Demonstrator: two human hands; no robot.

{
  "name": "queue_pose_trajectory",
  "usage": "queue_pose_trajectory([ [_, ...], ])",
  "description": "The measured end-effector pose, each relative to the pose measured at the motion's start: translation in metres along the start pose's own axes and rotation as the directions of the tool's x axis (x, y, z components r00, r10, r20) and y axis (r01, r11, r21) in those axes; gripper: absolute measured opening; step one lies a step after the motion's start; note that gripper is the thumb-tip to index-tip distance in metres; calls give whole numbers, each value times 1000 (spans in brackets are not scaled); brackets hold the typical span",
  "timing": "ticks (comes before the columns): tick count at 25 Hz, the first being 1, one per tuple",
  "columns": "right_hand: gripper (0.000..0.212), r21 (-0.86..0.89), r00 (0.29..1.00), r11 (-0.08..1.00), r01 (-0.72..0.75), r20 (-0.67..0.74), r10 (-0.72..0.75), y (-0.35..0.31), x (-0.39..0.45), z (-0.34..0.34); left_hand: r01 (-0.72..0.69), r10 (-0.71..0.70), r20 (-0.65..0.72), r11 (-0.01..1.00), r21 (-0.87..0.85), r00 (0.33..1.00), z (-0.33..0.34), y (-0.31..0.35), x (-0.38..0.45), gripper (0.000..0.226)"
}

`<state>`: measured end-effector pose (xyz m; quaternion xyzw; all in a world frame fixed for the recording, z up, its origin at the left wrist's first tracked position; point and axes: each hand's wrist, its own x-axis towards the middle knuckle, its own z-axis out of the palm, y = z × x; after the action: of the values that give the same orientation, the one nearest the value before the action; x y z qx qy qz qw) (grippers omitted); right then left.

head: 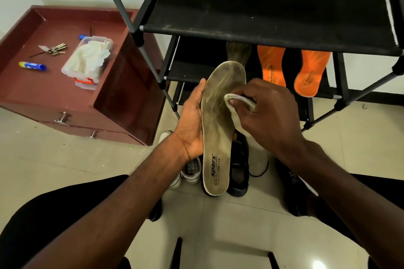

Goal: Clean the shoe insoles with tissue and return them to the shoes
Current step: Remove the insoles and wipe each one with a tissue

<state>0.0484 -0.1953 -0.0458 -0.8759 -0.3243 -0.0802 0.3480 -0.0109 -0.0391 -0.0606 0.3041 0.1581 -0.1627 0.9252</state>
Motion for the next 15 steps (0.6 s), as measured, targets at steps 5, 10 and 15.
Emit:
queue_pose_trajectory([
  [5,9,27,984,999,33,173,-37,-19,-16,17,39,-37,-91,999,16,995,-2,-2,0,73],
  [10,20,-135,977,981,139,182,-113,-9,-13,10,29,-26,-74,999,29,997,-4,-1,1,78],
  [15,18,-53,992,999,-7,122,14,-2,-6,11,43,-38,-79,997,64,996,3,-6,2,76],
])
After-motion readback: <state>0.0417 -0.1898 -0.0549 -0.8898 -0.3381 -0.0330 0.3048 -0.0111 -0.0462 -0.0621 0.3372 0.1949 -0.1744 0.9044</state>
